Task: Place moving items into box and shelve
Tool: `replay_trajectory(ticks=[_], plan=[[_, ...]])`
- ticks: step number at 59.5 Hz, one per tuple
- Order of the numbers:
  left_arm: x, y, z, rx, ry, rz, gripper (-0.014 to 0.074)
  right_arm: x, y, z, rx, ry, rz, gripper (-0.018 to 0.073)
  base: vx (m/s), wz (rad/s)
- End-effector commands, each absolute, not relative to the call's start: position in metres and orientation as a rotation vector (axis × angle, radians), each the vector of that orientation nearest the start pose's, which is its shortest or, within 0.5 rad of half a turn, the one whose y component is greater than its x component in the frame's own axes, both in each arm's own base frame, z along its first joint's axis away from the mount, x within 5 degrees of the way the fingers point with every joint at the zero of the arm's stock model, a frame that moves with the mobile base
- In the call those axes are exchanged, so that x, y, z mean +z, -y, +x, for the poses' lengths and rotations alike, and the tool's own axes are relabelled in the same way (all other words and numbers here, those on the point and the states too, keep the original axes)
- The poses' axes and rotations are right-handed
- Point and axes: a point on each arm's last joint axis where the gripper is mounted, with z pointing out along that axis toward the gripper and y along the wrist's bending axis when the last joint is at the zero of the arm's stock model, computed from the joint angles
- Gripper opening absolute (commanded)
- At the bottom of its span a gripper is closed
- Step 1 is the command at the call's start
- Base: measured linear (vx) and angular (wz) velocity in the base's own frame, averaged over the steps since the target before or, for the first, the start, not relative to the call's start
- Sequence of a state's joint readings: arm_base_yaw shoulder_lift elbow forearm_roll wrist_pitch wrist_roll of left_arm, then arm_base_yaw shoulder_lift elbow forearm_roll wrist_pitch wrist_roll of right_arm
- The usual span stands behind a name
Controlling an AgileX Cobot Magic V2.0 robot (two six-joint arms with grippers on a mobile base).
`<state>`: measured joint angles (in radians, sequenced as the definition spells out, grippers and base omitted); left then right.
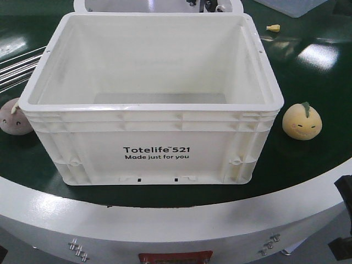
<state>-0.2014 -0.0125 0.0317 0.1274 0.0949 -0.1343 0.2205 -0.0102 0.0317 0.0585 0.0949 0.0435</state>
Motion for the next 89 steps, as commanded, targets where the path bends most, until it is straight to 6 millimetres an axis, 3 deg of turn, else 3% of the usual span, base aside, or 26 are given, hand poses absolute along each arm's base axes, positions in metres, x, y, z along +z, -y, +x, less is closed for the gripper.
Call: replay_trajectory(ticks=[1,59,68,76,89], plan=[[0.196,0.011,0.056,-0.171,-1.526,0.143,-0.0022,0.197,-0.013,0.055,0.248,-1.527,-0.101,-0.0015,0.00,0.00],[0.197,0.011,0.056,-0.172,-1.518,0.143,-0.0022,0.201,-0.012,0.055,0.243,-1.482,-0.103,-0.0015,0.00,0.00],[0.205,0.012,0.055,-0.176,-1.439,0.150,-0.0022,0.214,-0.011,0.053,0.247,-1.340,-0.089,-0.0015,0.00,0.00],[0.217,0.011,0.053,-0.143,-1.434,0.170,-0.0022,0.232,-0.011,0.050,0.226,-1.336,-0.110,-0.0015,0.00,0.00],[0.280,0.006,0.049,-0.022,-1.475,0.210,-0.0022,0.295,-0.012,0.049,0.145,-1.482,-0.207,-0.0015,0.00,0.00]])
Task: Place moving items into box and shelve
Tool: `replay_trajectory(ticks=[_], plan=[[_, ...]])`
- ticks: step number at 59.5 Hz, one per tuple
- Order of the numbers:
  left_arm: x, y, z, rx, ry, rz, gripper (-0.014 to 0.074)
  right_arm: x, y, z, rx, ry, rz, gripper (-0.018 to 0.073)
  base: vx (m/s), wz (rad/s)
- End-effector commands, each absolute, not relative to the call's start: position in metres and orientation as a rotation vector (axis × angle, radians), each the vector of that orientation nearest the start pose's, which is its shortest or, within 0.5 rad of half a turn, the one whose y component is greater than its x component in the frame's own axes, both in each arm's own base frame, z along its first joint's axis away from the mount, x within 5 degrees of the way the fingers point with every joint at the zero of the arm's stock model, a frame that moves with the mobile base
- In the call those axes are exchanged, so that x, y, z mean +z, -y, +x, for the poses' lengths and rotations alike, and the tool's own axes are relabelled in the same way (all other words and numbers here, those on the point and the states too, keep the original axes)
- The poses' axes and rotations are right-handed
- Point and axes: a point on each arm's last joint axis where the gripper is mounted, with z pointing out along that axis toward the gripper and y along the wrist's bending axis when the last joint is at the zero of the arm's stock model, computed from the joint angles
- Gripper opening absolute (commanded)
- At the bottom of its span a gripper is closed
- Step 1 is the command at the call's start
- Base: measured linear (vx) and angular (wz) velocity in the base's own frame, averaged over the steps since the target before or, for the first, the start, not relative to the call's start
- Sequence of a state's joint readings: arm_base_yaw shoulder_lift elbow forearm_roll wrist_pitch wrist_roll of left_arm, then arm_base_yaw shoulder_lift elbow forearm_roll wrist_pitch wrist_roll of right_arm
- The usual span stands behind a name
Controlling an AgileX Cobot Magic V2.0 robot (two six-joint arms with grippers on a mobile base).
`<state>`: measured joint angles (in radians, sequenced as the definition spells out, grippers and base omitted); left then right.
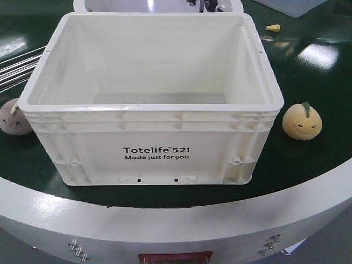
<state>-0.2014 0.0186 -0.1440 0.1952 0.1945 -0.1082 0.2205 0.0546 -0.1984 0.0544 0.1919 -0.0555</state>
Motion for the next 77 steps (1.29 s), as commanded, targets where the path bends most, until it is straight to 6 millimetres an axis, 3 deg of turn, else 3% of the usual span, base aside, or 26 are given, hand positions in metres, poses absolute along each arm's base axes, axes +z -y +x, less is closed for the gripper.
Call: replay_trajectory(ticks=[1,11,21,33,49,58,73,77], plan=[[0.285,0.005,0.049,-0.014,-1.481,0.211,-0.0022,0.302,-0.012,0.051,0.137,-1.491,-0.214,-0.0015,0.00,0.00],[0.343,0.005,0.065,0.011,-1.515,0.179,-0.0022,0.367,-0.016,0.076,0.052,-1.520,-0.268,-0.0015,0.00,0.00],[0.375,0.010,0.087,-0.010,-1.531,0.163,-0.0022,0.413,-0.022,0.102,0.050,-1.494,-0.266,-0.0015,0.00,0.00],[0.380,0.013,0.097,-0.023,-1.510,0.177,-0.0022,0.421,-0.026,0.121,0.059,-1.457,-0.259,-0.0015,0.00,0.00],[0.380,0.013,0.097,-0.023,-1.510,0.177,0.0018,0.418,-0.028,0.127,0.058,-1.483,-0.264,0.0017,0.00,0.00],[0.380,0.013,0.097,-0.015,-1.509,0.185,0.0134,0.414,-0.027,0.127,0.055,-1.533,-0.271,0.0177,0.00,0.00],[0.379,0.013,0.097,-0.011,-1.517,0.184,0.0571,0.412,-0.027,0.127,0.050,-1.553,-0.276,0.0676,0.00,0.00],[0.379,0.013,0.097,-0.011,-1.517,0.184,0.0654,0.412,-0.027,0.127,0.046,-1.553,-0.279,0.0723,0.00,0.00]])
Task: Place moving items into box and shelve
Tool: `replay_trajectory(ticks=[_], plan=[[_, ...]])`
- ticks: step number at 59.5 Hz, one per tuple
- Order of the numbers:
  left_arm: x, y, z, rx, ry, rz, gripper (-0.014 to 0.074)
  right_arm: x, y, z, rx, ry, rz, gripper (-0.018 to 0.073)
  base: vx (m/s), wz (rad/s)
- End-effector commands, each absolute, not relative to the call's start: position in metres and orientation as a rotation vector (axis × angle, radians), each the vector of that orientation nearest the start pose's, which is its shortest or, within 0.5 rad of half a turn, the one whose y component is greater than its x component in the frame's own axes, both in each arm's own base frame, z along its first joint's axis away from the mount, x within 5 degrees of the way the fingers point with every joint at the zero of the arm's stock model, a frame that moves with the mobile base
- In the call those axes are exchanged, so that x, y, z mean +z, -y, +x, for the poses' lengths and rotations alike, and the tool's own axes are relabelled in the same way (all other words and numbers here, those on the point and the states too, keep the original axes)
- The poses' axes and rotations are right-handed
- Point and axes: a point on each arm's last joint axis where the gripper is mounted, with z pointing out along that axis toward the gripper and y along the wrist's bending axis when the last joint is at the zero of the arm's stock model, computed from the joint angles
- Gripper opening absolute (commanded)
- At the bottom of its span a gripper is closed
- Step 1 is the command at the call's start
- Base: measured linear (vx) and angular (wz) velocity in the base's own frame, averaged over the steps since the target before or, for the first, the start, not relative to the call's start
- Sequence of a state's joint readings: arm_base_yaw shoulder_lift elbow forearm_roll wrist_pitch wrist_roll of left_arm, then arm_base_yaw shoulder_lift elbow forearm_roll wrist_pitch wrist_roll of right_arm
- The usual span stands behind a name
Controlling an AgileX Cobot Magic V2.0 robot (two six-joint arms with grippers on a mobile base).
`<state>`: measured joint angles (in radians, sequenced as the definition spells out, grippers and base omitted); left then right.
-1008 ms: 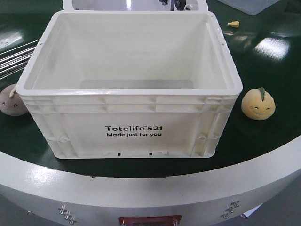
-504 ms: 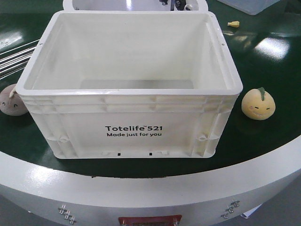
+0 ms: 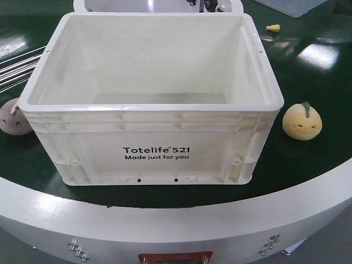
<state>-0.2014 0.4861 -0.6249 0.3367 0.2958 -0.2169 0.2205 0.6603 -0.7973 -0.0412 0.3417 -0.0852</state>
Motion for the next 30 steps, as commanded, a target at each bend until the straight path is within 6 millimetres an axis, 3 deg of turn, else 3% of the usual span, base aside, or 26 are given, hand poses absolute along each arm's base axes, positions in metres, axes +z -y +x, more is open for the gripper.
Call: replay_trajectory(ticks=[1,11,21,30], plan=[[0.379,0.013,0.097,-0.011,-1.517,0.184,0.0673,0.412,-0.027,0.127,0.046,-1.553,-0.279,0.0722,0.00,0.00],[0.380,0.013,0.097,-0.014,-1.509,0.185,0.0715,0.412,-0.027,0.127,0.051,-1.548,-0.275,0.0699,0.00,0.00],[0.380,0.013,0.099,0.006,-1.513,0.191,0.0677,0.413,-0.027,0.127,0.085,-1.554,-0.240,0.0671,0.00,0.00],[0.386,0.008,0.115,0.106,-1.597,0.162,0.0636,0.419,-0.026,0.138,0.084,-1.612,-0.189,0.0667,0.00,0.00]])
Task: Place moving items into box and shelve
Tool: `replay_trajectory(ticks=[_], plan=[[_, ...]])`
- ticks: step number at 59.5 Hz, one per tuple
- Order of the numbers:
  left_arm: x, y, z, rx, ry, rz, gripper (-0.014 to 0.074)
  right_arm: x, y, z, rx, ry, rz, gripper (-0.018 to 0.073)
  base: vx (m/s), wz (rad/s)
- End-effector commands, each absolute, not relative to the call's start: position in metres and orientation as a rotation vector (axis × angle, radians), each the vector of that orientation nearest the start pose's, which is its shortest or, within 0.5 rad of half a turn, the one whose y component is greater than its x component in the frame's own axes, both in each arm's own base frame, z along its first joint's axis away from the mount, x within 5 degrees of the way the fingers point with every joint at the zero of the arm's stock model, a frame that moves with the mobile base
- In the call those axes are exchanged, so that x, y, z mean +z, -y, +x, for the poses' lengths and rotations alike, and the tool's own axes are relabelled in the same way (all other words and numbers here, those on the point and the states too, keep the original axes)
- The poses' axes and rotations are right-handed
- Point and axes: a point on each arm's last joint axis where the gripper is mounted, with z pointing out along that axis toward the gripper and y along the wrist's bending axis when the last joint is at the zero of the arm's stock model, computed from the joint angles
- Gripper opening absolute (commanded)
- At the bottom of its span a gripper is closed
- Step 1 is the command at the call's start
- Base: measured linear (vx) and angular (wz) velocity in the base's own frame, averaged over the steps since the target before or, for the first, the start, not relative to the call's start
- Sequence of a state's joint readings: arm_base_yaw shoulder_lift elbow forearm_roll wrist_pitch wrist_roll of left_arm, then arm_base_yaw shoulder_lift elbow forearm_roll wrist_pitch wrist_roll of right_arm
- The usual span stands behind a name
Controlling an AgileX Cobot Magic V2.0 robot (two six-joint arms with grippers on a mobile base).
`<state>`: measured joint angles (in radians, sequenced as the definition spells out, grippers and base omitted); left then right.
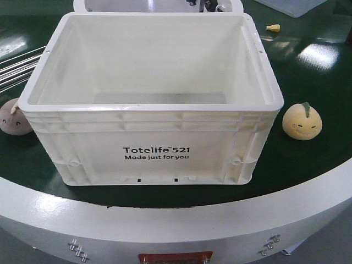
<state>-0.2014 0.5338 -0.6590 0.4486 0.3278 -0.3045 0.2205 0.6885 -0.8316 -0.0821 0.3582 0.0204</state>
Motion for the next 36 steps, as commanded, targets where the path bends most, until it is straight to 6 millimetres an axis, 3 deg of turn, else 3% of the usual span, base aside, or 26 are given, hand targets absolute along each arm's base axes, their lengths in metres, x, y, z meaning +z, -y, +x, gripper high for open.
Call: replay_trajectory(ticks=[1,12,18,26,36], plan=[[0.388,0.007,0.117,0.122,-1.601,0.159,0.0629,0.421,-0.026,0.141,0.071,-1.624,-0.185,0.0666,0.00,0.00],[0.397,-0.003,0.151,0.313,-1.690,0.054,0.0565,0.436,-0.021,0.169,-0.002,-1.755,-0.055,0.0658,0.00,0.00],[0.394,0.000,0.169,0.359,-1.698,0.094,0.0530,0.437,-0.022,0.190,-0.039,-1.834,-0.041,0.0644,0.00,0.00],[0.382,0.009,0.192,0.320,-1.744,0.144,0.0474,0.432,-0.028,0.214,-0.061,-1.888,-0.064,0.0627,0.00,0.00],[0.371,0.013,0.206,0.212,-1.790,0.040,0.0427,0.421,-0.033,0.233,-0.045,-1.933,-0.068,0.0619,0.00,0.00]])
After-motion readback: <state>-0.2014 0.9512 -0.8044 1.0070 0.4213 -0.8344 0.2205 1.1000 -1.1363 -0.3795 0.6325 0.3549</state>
